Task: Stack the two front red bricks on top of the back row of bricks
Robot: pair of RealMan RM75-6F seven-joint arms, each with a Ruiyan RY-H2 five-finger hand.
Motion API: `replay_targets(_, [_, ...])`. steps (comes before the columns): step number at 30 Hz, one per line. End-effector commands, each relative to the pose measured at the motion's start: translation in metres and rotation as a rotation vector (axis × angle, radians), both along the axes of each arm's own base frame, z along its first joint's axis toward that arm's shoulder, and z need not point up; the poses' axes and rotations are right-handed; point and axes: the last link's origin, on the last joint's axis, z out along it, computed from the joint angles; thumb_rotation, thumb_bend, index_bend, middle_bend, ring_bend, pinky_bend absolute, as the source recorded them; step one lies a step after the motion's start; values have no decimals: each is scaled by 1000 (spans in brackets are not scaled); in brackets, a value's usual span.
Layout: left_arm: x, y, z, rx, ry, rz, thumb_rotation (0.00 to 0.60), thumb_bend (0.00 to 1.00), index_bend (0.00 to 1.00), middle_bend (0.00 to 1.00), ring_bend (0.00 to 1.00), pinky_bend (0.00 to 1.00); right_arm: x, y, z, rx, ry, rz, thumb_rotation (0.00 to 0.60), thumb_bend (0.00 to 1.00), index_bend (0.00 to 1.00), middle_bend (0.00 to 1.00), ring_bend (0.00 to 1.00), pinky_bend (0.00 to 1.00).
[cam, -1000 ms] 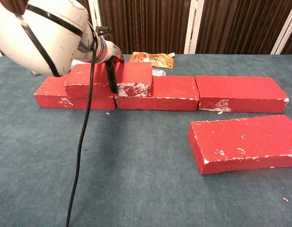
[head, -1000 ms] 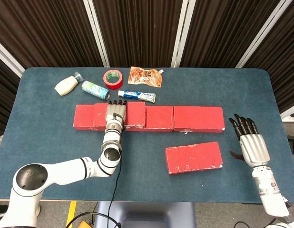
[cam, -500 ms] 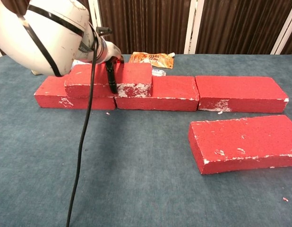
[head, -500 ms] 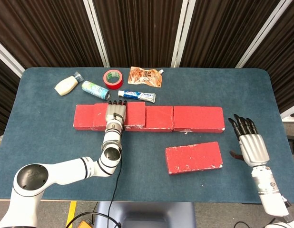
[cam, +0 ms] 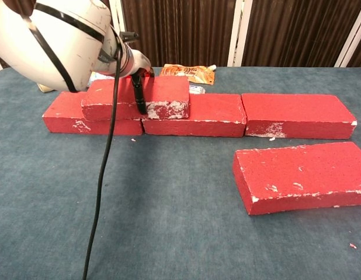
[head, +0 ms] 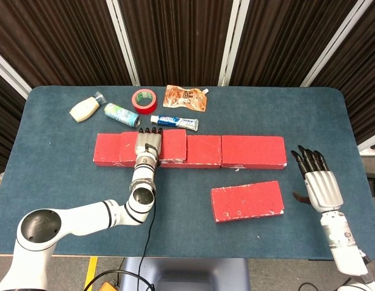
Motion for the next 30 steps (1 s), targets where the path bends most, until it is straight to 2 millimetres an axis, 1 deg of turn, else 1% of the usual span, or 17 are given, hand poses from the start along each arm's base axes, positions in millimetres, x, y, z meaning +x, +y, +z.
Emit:
replay_targets(1, [0,0,0,3,4,-5,600,195,0,0,0,25,0,0,0,0,1,1,600,0,0,36,7,0])
replay_targets(6, [0,0,-1,3,6,-9,600,193,0,0,0,24,0,-1,0,1,0,0,600,0,0,36,7,0])
replay_targets(9, [1,1,-1,4,16,-16,600,33,0,0,0,22,0,-1,0,1,2,1,600,0,0,36,7,0])
replay_targets(10, [0,1,-1,3,22,-20,600,0,0,0,0,21,0,-1,0,1,1,1,600,0,0,36,7,0])
replay_targets(23, [1,1,-1,10,36,-64,600,0,0,0,0,10,0,-2,-2,6,2,-5,600,0,0,36,7,0])
replay_targets(27, [3,-5,3,0,38,-63,600,0,0,0,0,11,1,-2,-3,7,4,-4,600,0,0,36,7,0])
replay_targets(30, [11,-11,10,3,21,-89,600,0,0,0,0,10,1,-2,-3,7,3,-3,600,0,0,36,7,0])
